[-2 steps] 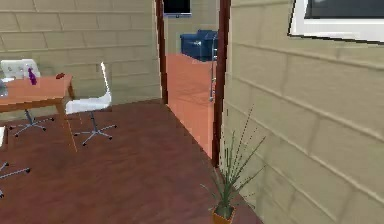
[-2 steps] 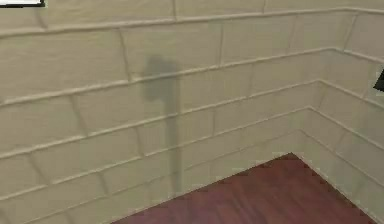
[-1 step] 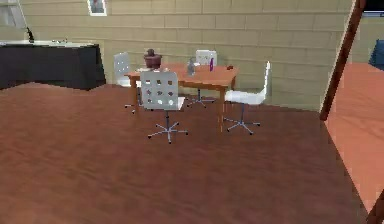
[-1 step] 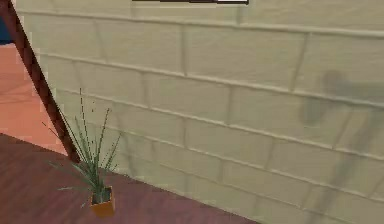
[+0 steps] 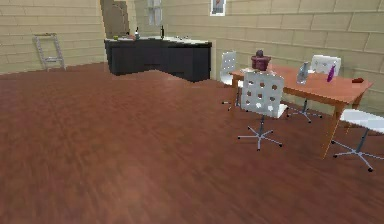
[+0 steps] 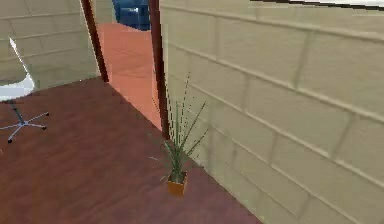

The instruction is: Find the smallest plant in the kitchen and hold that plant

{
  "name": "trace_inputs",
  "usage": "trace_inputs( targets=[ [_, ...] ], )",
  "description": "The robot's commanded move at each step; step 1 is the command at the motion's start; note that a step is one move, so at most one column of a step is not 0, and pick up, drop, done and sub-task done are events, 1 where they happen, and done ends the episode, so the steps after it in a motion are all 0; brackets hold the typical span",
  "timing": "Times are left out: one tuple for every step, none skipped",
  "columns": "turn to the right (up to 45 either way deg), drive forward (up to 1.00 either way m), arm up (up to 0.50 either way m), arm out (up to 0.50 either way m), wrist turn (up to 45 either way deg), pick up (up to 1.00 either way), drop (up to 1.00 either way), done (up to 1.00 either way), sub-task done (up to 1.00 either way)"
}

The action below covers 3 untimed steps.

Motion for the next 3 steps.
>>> trace_inputs(
  targets=[
    [0.0,1.00,0.00,0.00,0.0,0.00,0.00,0.00,0.00],
    [0.0,1.00,0.00,0.00,0.0,0.00,0.00,0.00,0.00],
    [-9.0,0.00,0.00,0.00,0.0,0.00,0.00,0.00,0.00]
  ],
)
